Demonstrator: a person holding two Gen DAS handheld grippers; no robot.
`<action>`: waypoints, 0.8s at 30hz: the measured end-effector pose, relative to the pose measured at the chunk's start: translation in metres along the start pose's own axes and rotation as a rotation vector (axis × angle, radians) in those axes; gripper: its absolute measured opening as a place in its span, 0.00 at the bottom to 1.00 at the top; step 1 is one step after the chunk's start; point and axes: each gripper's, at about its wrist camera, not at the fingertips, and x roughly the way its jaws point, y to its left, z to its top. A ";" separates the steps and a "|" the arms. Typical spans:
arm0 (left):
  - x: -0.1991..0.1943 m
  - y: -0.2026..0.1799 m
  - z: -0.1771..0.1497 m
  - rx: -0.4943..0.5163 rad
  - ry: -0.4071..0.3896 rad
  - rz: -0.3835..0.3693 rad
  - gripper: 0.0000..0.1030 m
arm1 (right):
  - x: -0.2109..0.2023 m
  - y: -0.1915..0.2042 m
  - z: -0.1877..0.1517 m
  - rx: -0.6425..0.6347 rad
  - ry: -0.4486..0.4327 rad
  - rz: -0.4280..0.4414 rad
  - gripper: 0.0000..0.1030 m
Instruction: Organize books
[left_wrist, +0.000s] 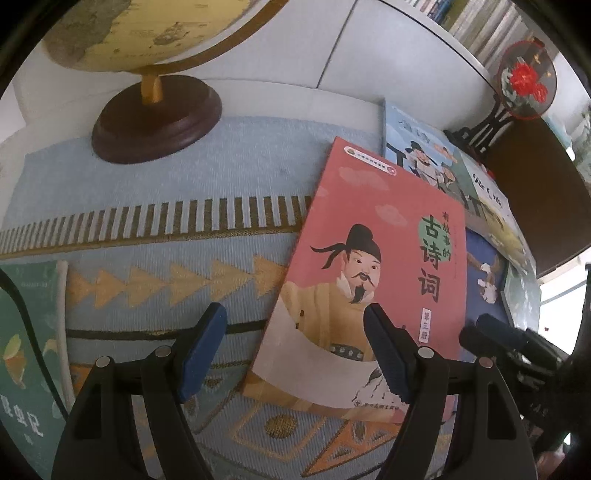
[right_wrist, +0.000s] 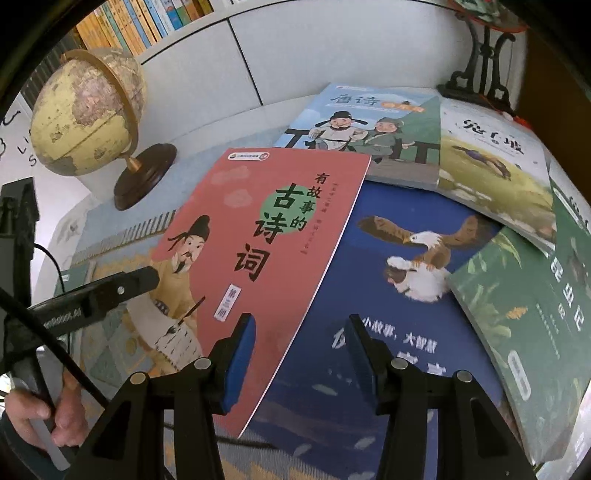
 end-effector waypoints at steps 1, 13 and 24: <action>0.000 0.001 0.000 0.003 -0.002 0.001 0.73 | 0.001 0.000 0.001 0.001 -0.001 -0.001 0.47; 0.006 -0.007 0.002 0.042 -0.024 -0.010 0.77 | 0.012 0.007 0.013 -0.008 0.004 0.033 0.47; -0.019 -0.019 -0.020 -0.043 0.033 -0.323 0.78 | 0.019 -0.002 0.029 -0.051 0.008 0.033 0.58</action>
